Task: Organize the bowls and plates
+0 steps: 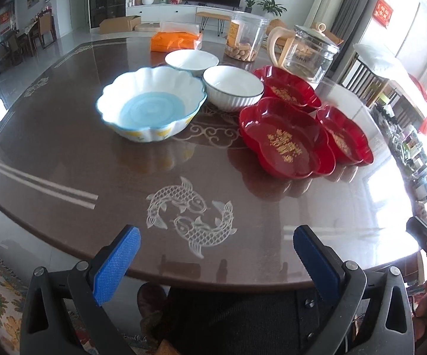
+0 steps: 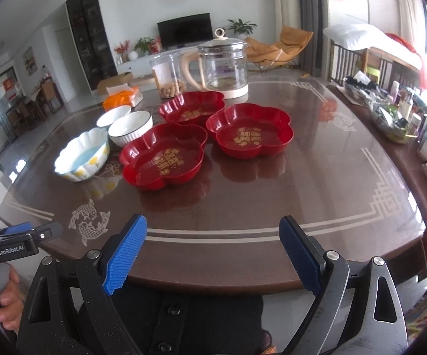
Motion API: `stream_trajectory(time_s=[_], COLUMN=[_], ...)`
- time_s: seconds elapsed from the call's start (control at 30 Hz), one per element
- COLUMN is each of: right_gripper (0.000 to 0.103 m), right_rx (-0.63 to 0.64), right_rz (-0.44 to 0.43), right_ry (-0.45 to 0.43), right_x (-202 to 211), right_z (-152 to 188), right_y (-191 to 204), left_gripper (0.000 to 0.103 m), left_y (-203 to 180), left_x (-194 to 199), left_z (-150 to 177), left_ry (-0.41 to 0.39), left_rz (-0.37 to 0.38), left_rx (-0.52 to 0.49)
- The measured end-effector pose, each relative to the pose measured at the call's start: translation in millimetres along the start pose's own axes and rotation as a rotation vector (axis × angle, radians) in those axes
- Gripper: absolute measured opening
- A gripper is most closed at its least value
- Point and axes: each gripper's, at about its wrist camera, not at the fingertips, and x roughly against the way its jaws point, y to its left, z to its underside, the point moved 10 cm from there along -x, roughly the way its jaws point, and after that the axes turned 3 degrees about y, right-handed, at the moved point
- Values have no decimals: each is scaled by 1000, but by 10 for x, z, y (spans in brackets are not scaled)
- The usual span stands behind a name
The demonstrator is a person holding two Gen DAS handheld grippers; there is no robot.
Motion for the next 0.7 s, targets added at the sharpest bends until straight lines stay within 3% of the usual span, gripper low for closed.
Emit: stream_trajectory(time_s=[0.13,0.27,0.5,0.63,0.7], right_gripper=[93,93,92,90,83], right_rx=[21,46,-39,-59,-40], right_rz=[-106,-187,-246,-213,-176], right_ry=[146,246,416,435,434], right_x=[-398,-910,-1778,-2022,-2094], right_z=[-280,-517,-613,-655,-674], right_y=[-15,83,204,205,222], left_gripper=[103,102,77,57,44], left_y=[-218,-281,-288,-290,-296], left_x=[-208,-759,-1390,-1548,-1601], left_z=[-459,-700,-822,-859,-873], left_ry=[2,86,193,216,228], left_rz=[20,-13,-44,-24,-6], left_rx=[-67,-68,-28,11,38])
